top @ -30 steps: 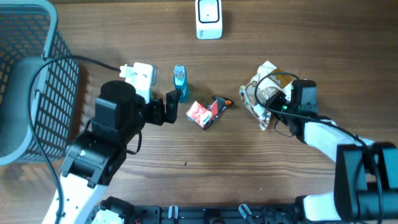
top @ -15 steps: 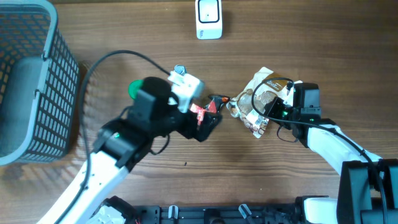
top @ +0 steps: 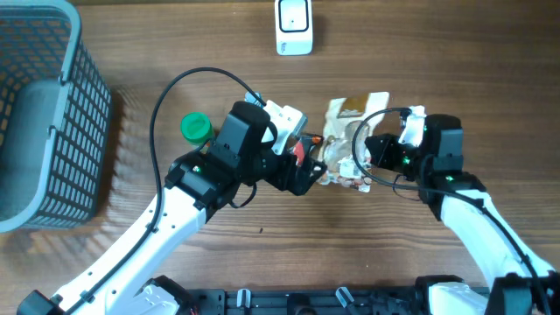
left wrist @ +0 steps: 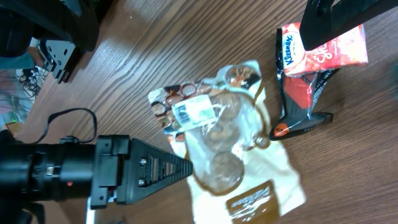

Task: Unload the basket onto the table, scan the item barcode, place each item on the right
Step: 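Hold the bag up with the right gripper and turn it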

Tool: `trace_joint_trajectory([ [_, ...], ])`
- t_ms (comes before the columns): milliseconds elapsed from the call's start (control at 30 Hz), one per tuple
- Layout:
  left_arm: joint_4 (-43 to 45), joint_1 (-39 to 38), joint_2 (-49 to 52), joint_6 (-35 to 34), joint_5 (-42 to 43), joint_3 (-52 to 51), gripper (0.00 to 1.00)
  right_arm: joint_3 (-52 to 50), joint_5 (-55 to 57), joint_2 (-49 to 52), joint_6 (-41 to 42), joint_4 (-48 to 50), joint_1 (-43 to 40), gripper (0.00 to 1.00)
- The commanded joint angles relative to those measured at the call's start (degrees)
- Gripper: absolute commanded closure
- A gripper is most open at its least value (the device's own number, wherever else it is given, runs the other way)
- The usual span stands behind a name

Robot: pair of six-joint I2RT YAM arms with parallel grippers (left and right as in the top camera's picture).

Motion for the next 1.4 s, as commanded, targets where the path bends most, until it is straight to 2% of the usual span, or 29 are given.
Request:
trace_joint_trajectory([
  [0,0.31,-0.15,0.00,-0.52,0.85,-0.22,0.00,-0.22,-5.66,-2.25,-1.25,0.20,0.39,0.96],
  [167,0.28,-0.15,0.00,-0.55,-1.51,-0.22,0.00,-0.22,-7.69,-3.10,-1.51,-0.79,0.39,0.93],
  [200,0.31,-0.15,0.00,-0.52,-1.51,-0.22,0.00,-0.22,-6.23,-3.10,-1.64,-2.25,0.39,0.76],
  [233,0.33,-0.15,0.00,-0.55,-1.51,-0.22,0.00,-0.22,-2.40,-3.10,-1.97,-4.83,0.39,0.46],
  [267,0.28,-0.15,0.00,-0.55,-1.46,-0.22,0.00,-0.22,1.90,-3.10,-1.92,-7.02,0.39,0.23],
  [300,0.28,-0.22,0.02,-0.57,-1.46,-0.22,0.00,-0.22,5.49,-3.10,-1.92,-8.63,0.39,0.10],
  [367,0.02,-0.66,0.92,-0.57,-1.44,-0.22,0.00,-0.22,9.77,-3.10,-2.84,-11.13,0.39,0.02],
  [400,-0.07,-1.16,2.14,-1.44,-1.46,-0.24,0.00,-0.22,10.21,-3.10,-3.08,-11.91,0.39,0.02],
  [433,0.07,-1.60,3.45,-2.73,-1.44,-0.26,0.00,-0.22,10.16,-3.10,-3.06,-12.00,0.39,0.14],
  [467,0.42,-2.08,5.07,-4.07,-1.44,-0.26,0.00,-0.22,10.23,-3.10,-2.97,-11.93,0.39,0.28],
  [533,2.75,-2.89,10.34,-6.29,-1.33,-0.26,0.00,-0.22,12.76,-3.10,-1.42,-12.13,0.39,0.76],
  [567,3.98,-2.93,11.82,-6.34,-0.24,-0.26,0.00,-0.22,13.27,-3.10,-1.14,-12.33,0.39,0.81],
  [600,5.25,-2.95,13.33,-6.34,1.27,-0.26,0.02,-0.22,13.62,-3.10,-1.22,-12.48,0.39,0.83],
  [633,6.05,-2.95,14.38,-6.60,1.75,-0.26,0.22,-0.22,13.84,-3.10,-1.20,-12.68,0.39,0.84],
  [667,6.43,-2.91,15.08,-7.39,1.73,-0.26,0.59,-0.22,14.23,-3.10,-1.16,-13.09,0.39,0.86],
  [700,6.62,-2.75,15.67,-8.55,1.57,-0.26,0.83,-0.22,14.43,-3.10,-0.98,-13.42,0.39,0.88],
  [733,6.67,-2.60,15.72,-9.14,1.55,-0.26,0.96,-0.22,14.40,-3.10,-0.98,-13.55,0.39,0.88],
  [867,8.68,-2.36,16.09,-10.29,1.55,-0.26,0.96,-0.22,14.40,-2.99,0.39,-13.62,0.39,0.88],
  [1133,19.15,-0.31,26.71,-22.62,5.18,-0.26,0.96,-0.22,14.40,-2.67,1.79,-13.18,0.39,0.89],
  [1300,20.72,-0.09,30.80,-24.55,5.20,-0.28,0.96,-0.22,14.40,-2.67,2.23,-13.05,0.39,0.89],
  [1367,20.48,-0.07,31.65,-24.57,5.09,-0.28,0.96,-0.22,14.36,-2.67,3.23,-11.96,0.39,0.78],
])
